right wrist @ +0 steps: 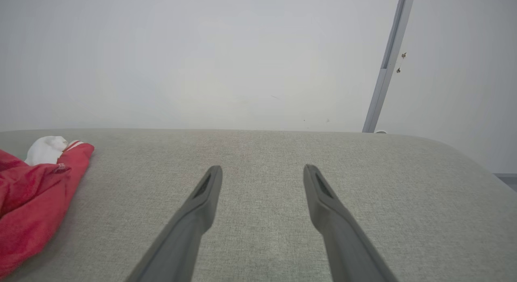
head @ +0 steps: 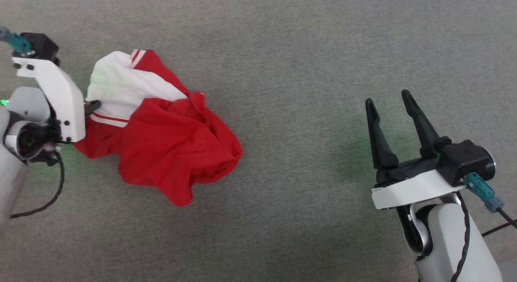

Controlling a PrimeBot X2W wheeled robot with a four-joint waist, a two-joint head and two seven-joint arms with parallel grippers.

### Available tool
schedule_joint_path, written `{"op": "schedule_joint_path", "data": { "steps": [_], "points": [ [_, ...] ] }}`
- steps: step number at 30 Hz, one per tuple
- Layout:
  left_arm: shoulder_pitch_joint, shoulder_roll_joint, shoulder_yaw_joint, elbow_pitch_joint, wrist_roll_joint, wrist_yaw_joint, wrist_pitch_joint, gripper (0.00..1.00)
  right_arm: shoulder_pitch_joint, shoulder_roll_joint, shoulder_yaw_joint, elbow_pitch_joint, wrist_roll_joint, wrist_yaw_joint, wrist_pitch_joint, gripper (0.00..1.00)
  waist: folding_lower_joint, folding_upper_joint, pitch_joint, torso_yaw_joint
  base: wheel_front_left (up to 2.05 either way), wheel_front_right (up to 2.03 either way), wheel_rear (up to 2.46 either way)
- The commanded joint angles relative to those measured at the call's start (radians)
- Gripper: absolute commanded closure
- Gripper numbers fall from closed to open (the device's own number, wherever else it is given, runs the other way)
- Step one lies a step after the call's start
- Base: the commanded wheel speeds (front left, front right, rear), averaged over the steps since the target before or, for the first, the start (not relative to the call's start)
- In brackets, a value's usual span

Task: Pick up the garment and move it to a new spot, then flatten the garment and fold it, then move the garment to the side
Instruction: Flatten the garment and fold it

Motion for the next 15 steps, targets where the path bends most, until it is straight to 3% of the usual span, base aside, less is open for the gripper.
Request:
{"op": "schedule_joint_path", "data": {
  "steps": [1, 11, 15],
  "points": [
    [0.03, -0.011, -0.02, 0.01, -0.009, -0.002, 0.005, 1.0, 0.001, 0.005, -0.005, 0.004, -0.005, 0.0, -0.007, 0.0, 0.0, 0.0, -0.008, 0.012, 0.0, 0.0, 0.0],
    [0.066, 0.053, 0.005, -0.113, -0.067, -0.001, -0.039, 1.0, 0.019, 0.004, -0.036, 0.006, -0.02, 0.0, 0.0, 0.0, 0.0, 0.0, -0.072, 0.084, 0.0, 0.0, 0.0],
    [0.138, 0.087, 0.024, -0.197, -0.103, 0.041, -0.038, 1.0, 0.032, 0.003, -0.045, 0.003, -0.018, 0.0, 0.006, 0.0, 0.0, 0.0, -0.101, 0.108, 0.0, 0.0, 0.0]
  ]
}}
